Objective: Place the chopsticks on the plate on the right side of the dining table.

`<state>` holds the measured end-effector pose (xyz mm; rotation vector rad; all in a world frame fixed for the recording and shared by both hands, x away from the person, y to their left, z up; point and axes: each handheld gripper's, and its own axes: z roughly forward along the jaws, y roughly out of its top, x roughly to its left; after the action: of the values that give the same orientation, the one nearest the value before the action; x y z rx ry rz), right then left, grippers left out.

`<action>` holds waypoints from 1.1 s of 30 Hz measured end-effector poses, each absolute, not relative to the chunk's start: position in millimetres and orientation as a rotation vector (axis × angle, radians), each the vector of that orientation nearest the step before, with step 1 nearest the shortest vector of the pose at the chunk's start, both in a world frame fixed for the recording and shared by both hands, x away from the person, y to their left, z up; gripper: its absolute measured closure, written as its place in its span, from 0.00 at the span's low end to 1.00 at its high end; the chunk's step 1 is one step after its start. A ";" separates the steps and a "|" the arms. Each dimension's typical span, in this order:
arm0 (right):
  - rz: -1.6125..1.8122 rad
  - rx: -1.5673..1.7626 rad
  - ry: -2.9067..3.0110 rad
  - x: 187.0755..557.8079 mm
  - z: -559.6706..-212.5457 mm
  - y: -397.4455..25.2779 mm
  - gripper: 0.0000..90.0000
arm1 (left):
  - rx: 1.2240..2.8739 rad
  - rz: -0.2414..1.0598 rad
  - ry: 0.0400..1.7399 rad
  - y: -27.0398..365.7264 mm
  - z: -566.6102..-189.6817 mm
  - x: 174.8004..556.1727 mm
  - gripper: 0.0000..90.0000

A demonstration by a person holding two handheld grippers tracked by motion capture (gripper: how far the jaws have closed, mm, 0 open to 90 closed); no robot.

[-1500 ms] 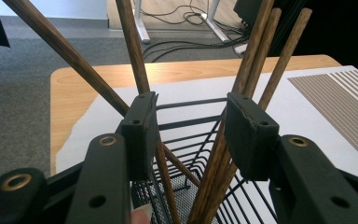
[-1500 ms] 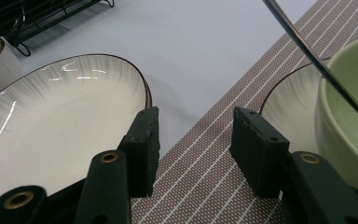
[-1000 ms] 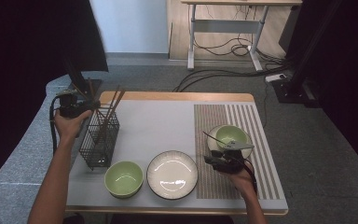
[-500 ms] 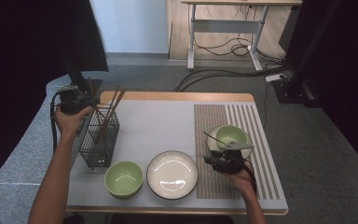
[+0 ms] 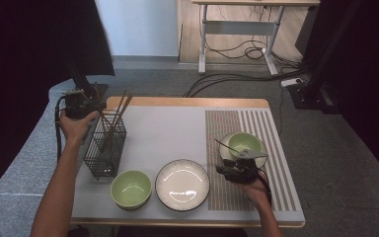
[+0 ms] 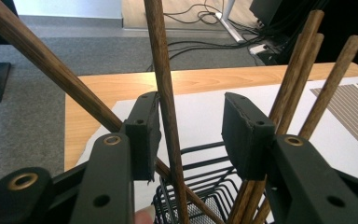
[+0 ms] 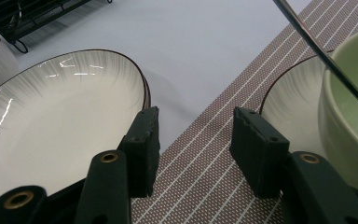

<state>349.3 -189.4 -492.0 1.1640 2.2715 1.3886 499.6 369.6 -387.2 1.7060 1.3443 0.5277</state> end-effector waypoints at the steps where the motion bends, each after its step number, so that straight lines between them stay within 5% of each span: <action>1: 1.389 1.163 2.272 349.2 -491.9 -189.3 0.58 | 1.709 0.530 1.348 369.3 -387.0 500.2 0.64; 10: 1.393 1.165 2.268 349.3 -491.4 -190.6 0.58 | 1.711 0.541 1.369 367.3 -387.6 504.8 0.69; 22: 1.385 1.172 2.259 349.5 -491.8 -192.3 0.58 | 1.693 0.543 1.396 371.6 -391.9 506.8 0.91; 33: 1.383 1.173 2.253 349.6 -491.7 -193.4 0.58 | 1.669 0.555 1.347 371.7 -385.2 494.6 0.94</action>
<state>349.6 -193.4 -491.7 1.1733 2.2526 1.3834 494.6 371.7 -385.2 1.6689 1.3474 0.5550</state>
